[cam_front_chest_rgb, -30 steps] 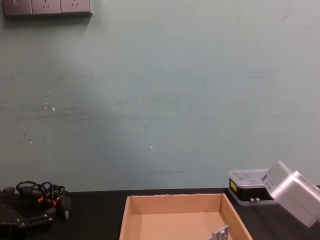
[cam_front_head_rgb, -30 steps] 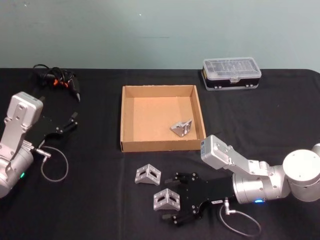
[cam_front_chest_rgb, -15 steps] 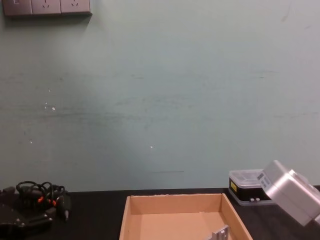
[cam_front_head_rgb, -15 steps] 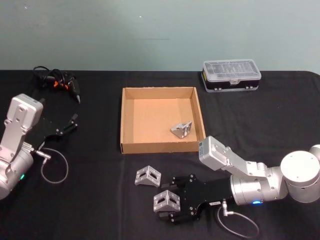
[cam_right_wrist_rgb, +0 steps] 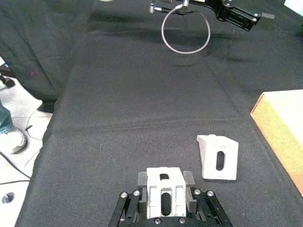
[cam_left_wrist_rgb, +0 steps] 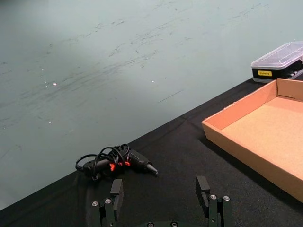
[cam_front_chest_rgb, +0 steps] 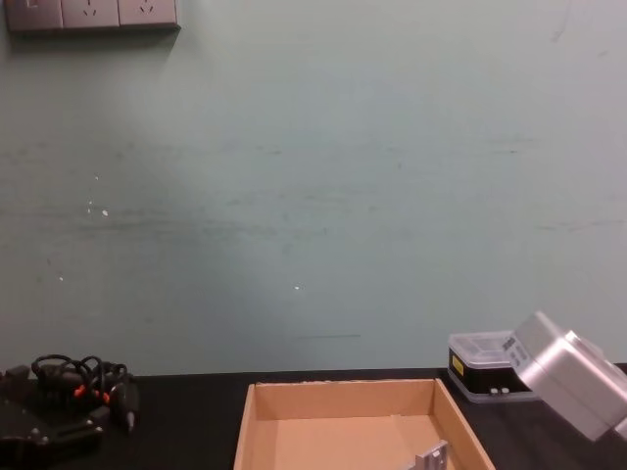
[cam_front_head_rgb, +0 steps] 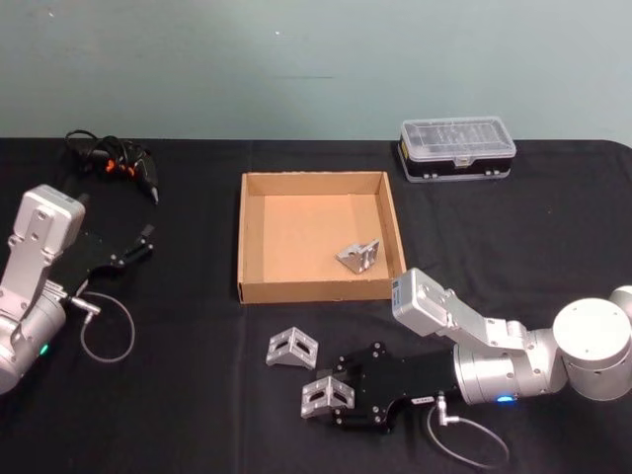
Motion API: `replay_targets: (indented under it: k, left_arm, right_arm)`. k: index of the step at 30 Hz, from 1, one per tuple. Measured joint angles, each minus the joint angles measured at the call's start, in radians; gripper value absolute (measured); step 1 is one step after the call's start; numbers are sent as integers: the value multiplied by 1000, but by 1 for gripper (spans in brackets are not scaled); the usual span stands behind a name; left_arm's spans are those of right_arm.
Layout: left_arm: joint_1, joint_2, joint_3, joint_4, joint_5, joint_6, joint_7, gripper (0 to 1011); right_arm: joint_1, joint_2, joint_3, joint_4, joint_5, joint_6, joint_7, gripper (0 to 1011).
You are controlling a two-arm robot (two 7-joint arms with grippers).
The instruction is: Use one hand to pick up the angle iron from the table and place it into the box.
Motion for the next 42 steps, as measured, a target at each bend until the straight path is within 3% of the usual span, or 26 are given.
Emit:
replay_targets:
  k: [9, 12, 16, 19, 23, 26, 30, 35, 42]
  left_arm:
    - [0, 0, 0, 0, 0, 0, 0, 1012]
    - [0, 0, 0, 0, 0, 0, 0, 1011]
    - [0, 0, 0, 0, 0, 0, 0, 1011]
    - [0, 0, 0, 0, 0, 0, 0, 1011]
    - [0, 0, 0, 0, 0, 0, 0, 1011]
    - [0, 0, 0, 0, 0, 0, 0, 1011]
    - [0, 0, 0, 0, 0, 0, 0, 1011]
    - [0, 0, 0, 0, 0, 0, 0, 1011]
    - [0, 0, 0, 0, 0, 0, 0, 1011]
  right_arm:
    - [-24, 17, 26, -51, 7, 1, -45, 450]
    - [-47, 31, 56, -93, 19, 3, -86, 450]
    - [-90, 54, 121, -161, 41, 18, -174, 450]
    - [-135, 70, 192, -224, 55, 25, -269, 450]
    - [-163, 72, 251, -261, 59, 30, -350, 450]
    - [-168, 65, 273, -268, 59, 33, -378, 450]
    - [-162, 37, 296, -263, 47, 42, -411, 450]
    - [-138, -8, 297, -229, 24, 56, -433, 450]
    - [-69, -110, 259, -122, -39, 90, -457, 450]
